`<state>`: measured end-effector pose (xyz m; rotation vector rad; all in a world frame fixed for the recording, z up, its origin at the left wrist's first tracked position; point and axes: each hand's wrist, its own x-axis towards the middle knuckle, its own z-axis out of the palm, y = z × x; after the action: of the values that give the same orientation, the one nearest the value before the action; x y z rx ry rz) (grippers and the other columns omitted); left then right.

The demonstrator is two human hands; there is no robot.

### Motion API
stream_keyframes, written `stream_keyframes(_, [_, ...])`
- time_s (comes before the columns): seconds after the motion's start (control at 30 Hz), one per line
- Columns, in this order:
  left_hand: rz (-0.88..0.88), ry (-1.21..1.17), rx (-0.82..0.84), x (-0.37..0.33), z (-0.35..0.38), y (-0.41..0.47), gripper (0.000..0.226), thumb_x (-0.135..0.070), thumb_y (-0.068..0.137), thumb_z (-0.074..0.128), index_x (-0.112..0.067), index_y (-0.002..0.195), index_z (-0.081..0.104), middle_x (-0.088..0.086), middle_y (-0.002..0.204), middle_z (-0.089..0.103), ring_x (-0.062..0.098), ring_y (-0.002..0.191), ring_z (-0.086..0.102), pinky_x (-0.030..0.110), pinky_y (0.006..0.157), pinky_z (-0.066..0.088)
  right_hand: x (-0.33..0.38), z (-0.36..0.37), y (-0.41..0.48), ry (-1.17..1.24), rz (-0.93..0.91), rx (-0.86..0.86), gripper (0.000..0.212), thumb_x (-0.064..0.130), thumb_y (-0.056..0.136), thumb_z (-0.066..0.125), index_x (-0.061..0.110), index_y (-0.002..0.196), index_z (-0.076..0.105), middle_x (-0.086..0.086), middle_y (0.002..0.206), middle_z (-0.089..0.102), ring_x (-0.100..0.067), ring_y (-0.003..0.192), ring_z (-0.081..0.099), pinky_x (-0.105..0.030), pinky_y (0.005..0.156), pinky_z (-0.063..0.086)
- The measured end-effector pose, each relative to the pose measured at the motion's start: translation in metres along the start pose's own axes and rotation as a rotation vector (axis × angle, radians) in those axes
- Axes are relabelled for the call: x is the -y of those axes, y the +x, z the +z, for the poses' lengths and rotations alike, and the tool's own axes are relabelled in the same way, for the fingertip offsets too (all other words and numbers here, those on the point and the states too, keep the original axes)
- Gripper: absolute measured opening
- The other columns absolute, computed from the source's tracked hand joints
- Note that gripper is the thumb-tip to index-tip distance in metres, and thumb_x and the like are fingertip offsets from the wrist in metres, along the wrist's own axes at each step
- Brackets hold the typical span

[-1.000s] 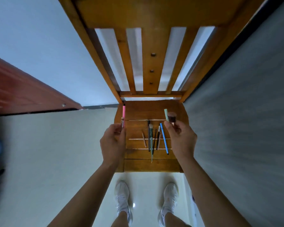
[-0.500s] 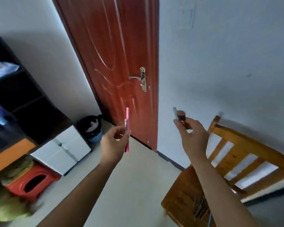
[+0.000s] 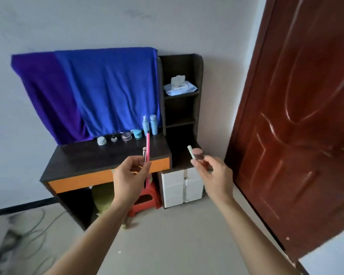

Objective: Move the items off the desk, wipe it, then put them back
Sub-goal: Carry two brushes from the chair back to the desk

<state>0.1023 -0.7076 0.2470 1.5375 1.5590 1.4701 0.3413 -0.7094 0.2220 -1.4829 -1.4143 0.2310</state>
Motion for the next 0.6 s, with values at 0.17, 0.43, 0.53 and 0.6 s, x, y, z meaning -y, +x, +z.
stream_keyframes(0.17, [-0.076, 0.056, -0.139, 0.056, -0.062, 0.061, 0.01, -0.027, 0.084, 0.076, -0.032, 0.085, 0.068, -0.016, 0.077, 0.068, 0.004, 0.069, 0.062, 0.021, 0.064, 0.051, 0.034, 0.118, 0.04, 0.074, -0.04, 0.126, 0.028, 0.052, 0.088, 0.07, 0.024, 0.085, 0.072, 0.009, 0.077, 0.062, -0.005, 0.074, 0.06, -0.028, 0.064, 0.048])
stream_keyframes(0.43, [-0.197, 0.051, -0.211, 0.14, -0.063, 0.174, 0.01, -0.023, 0.083, 0.078, -0.029, 0.085, 0.07, -0.01, 0.076, 0.071, 0.007, 0.068, 0.066, 0.025, 0.068, 0.054, 0.011, 0.264, 0.114, 0.115, -0.066, 0.222, 0.028, 0.053, 0.088, 0.07, 0.025, 0.085, 0.072, 0.011, 0.072, 0.06, -0.007, 0.069, 0.061, -0.029, 0.06, 0.05])
stream_keyframes(0.53, [-0.271, 0.057, -0.219, 0.167, -0.054, 0.225, 0.009, -0.022, 0.083, 0.078, -0.027, 0.085, 0.07, -0.007, 0.074, 0.072, 0.013, 0.07, 0.068, 0.035, 0.072, 0.058, -0.006, 0.314, 0.152, 0.114, -0.021, 0.299, 0.028, 0.055, 0.088, 0.069, 0.028, 0.079, 0.069, 0.01, 0.067, 0.059, -0.006, 0.069, 0.06, -0.021, 0.057, 0.044])
stream_keyframes(0.6, [-0.317, 0.082, -0.209, 0.183, -0.054, 0.256, 0.009, -0.023, 0.083, 0.078, -0.028, 0.086, 0.071, -0.007, 0.075, 0.072, 0.013, 0.071, 0.069, 0.041, 0.075, 0.059, -0.01, 0.346, 0.177, 0.149, 0.031, 0.337, 0.029, 0.056, 0.086, 0.069, 0.028, 0.077, 0.068, 0.009, 0.066, 0.061, -0.004, 0.071, 0.06, -0.019, 0.057, 0.041])
